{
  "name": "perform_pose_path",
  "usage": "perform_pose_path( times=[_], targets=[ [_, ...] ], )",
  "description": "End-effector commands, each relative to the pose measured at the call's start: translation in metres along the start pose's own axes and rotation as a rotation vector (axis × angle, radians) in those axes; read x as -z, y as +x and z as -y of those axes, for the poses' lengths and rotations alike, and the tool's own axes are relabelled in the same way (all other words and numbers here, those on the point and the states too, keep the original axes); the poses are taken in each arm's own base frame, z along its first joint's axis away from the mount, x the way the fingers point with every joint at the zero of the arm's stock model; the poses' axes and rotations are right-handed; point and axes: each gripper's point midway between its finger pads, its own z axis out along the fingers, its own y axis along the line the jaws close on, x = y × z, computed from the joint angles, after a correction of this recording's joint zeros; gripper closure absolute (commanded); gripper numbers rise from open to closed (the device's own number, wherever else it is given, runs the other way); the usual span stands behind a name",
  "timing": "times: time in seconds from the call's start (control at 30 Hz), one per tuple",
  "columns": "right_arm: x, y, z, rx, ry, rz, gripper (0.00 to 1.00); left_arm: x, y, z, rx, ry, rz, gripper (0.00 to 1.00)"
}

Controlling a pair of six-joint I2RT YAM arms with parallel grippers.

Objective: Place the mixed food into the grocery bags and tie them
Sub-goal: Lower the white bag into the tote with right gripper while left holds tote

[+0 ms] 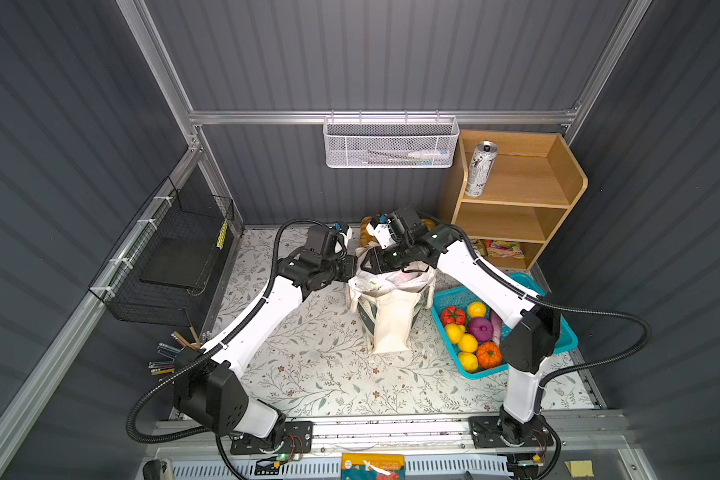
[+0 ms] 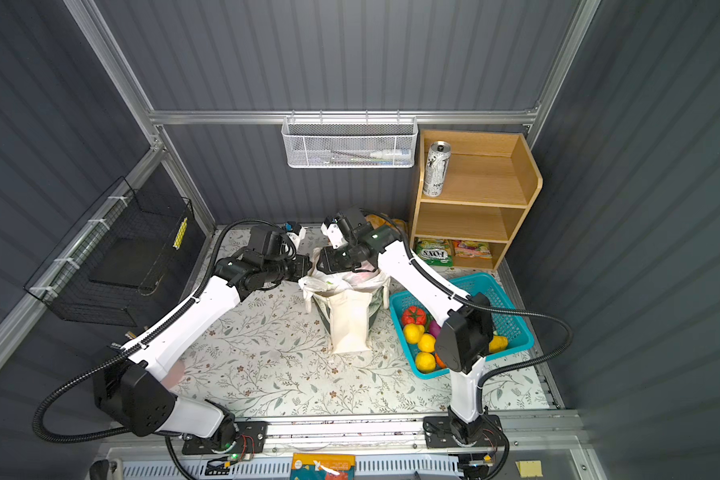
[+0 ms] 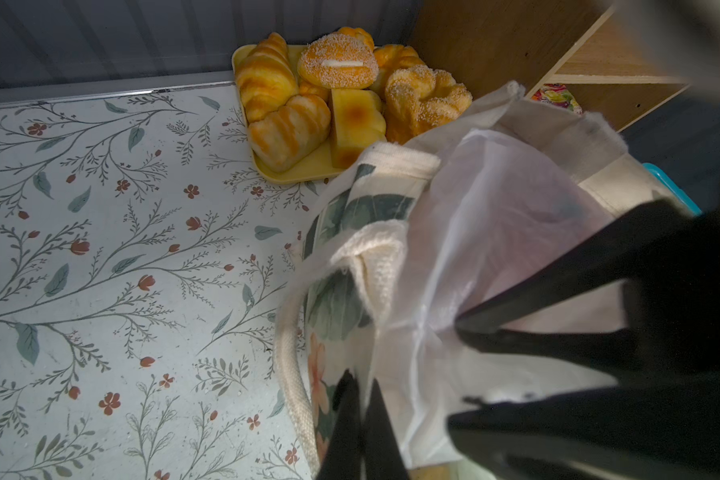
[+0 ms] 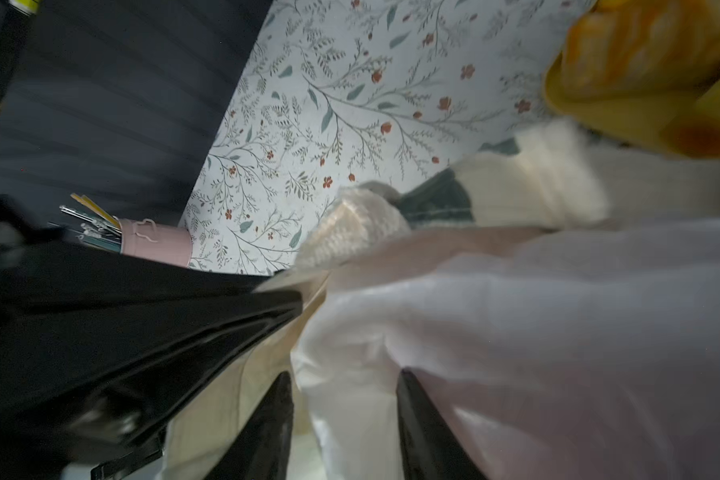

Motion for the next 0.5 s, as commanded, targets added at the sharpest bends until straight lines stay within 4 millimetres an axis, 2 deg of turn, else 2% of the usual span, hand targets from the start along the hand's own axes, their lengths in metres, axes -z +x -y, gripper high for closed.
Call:
perform_pose_path(
  times=[0.0, 0.03, 0.1, 0.17, 0.23, 0.33, 0.47],
  targets=[
    [-0.026, 0.029, 0.017, -0.082, -0.007, -0.081, 0.57, 0.015, -0.027, 0.01, -0.044, 0.021, 0.083, 1.0],
    [-0.035, 0.037, 0.029, -0.123, -0.003, -0.111, 0.57, 0.024, -0.04, 0.013, -0.053, 0.023, 0.117, 1.0],
    [-0.047, 0.052, 0.052, -0.183, 0.022, -0.141, 0.56, 0.027, -0.042, 0.013, -0.06, 0.017, 0.121, 1.0],
    [-0.051, 0.059, 0.068, -0.229, 0.04, -0.144, 0.54, 0.03, -0.043, 0.012, -0.067, 0.01, 0.125, 1.0],
    [-0.049, 0.061, 0.076, -0.25, 0.051, -0.135, 0.51, 0.03, -0.041, 0.012, -0.066, 0.01, 0.121, 1.0],
    [-0.034, 0.052, 0.065, -0.229, 0.023, -0.107, 0.48, 0.027, -0.039, 0.012, -0.062, 0.018, 0.114, 1.0],
    [0.016, 0.022, 0.029, -0.165, -0.06, 0.013, 0.48, 0.025, -0.037, 0.013, -0.063, 0.023, 0.114, 1.0]
  ],
)
